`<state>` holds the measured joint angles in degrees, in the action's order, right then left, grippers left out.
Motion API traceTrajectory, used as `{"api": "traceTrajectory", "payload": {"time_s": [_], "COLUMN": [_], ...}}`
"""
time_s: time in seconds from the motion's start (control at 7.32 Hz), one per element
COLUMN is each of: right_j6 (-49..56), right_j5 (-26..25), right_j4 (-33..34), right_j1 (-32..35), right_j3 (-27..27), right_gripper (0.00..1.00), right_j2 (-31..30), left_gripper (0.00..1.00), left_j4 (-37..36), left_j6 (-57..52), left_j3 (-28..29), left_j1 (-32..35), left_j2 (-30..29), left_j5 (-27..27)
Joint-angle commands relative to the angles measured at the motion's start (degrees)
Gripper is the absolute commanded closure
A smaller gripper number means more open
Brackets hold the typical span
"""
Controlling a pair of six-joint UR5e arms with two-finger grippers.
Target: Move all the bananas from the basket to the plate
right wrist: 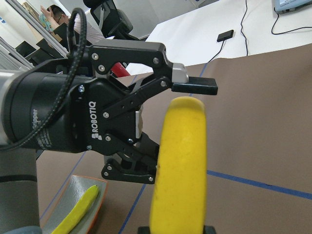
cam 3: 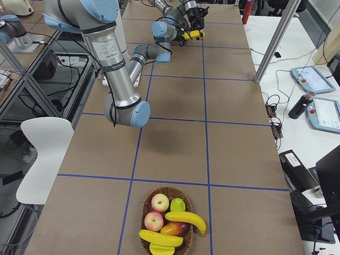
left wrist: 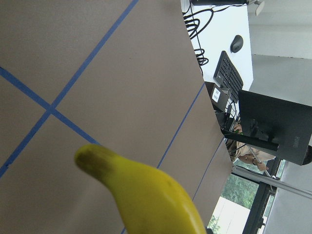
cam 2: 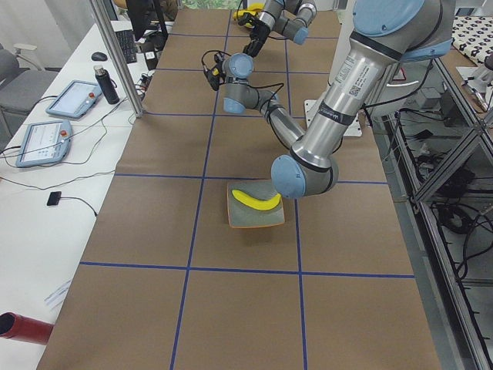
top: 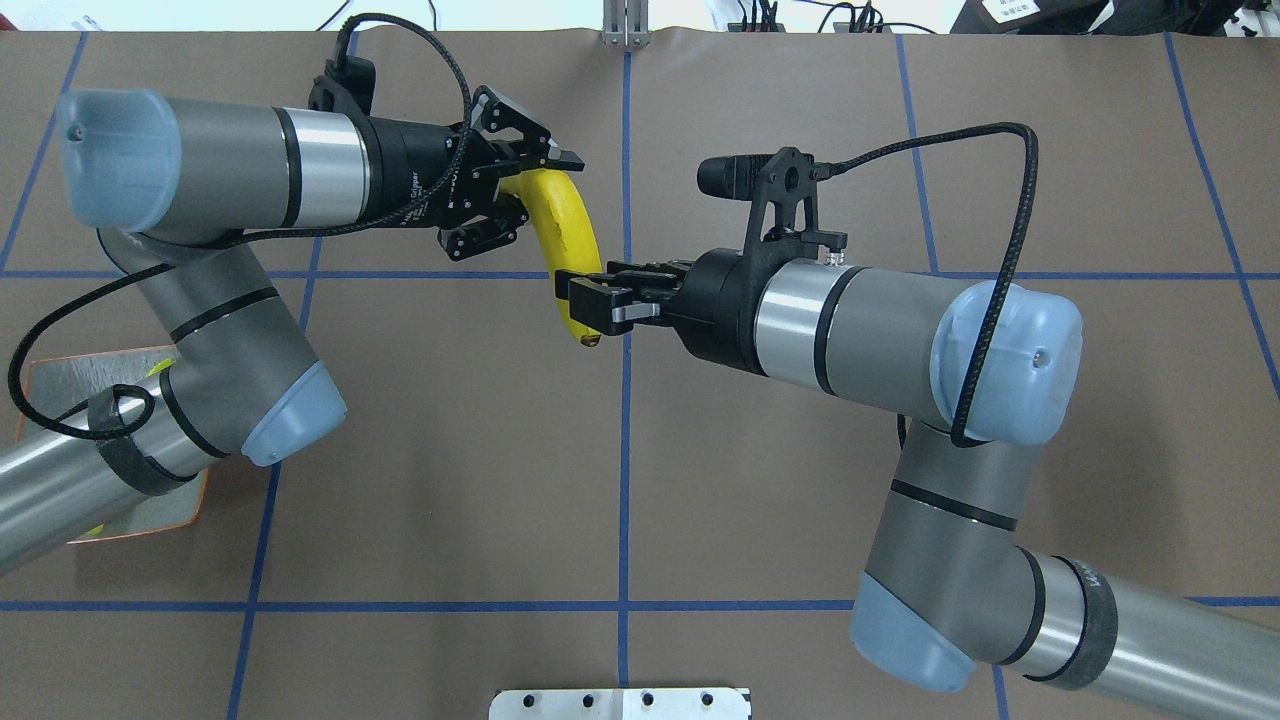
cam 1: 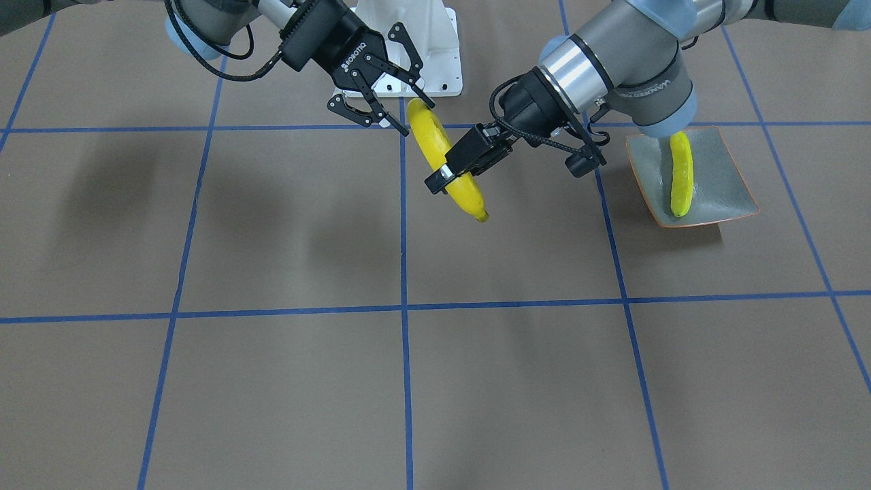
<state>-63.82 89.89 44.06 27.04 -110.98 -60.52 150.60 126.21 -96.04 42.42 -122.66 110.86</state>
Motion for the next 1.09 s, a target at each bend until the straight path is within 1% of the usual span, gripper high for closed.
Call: {"api": "traceTrajectory", "payload": {"time_s": [0.0,0.14,0.27,0.41,0.55,0.68,0.82,0.96], "right_j6": [-0.96,-0.96,-0.96,-0.26,0.35,2.45,8.65,14.97], "right_j5": [0.36,1.67,5.17,11.38,19.10,25.53,28.55,30.93], "right_j4": [0.32,0.67,1.72,4.17,7.67,11.27,13.75,15.16], "right_j1": [0.46,2.21,5.27,10.52,16.58,21.95,25.39,28.56], "right_j3": [-0.03,0.14,0.06,0.32,0.41,0.93,0.94,1.28], "right_gripper": [0.00,0.00,0.00,0.00,0.00,0.00,0.00,0.00], "right_j2": [-0.56,-1.17,-3.00,-4.76,-5.91,-7.05,-9.68,-13.01], "left_gripper": [1.00,1.00,1.00,1.00,1.00,1.00,1.00,1.00], "left_j4": [-0.04,-0.04,-0.13,-0.39,-0.65,-1.61,-3.01,-3.81], "left_j6": [0.09,-0.34,-1.13,-1.84,-3.76,-7.95,-12.87,-20.49], "left_j3": [-0.02,-0.11,-0.20,-0.46,-1.77,-4.04,-6.15,-7.74], "left_j1": [0.20,0.46,1.08,1.34,2.91,6.15,8.88,10.56], "left_j2": [0.05,0.14,0.75,2.58,5.82,11.07,16.09,21.88], "left_j5": [-0.03,-0.03,0.50,2.07,5.91,9.34,12.16,13.58]}}
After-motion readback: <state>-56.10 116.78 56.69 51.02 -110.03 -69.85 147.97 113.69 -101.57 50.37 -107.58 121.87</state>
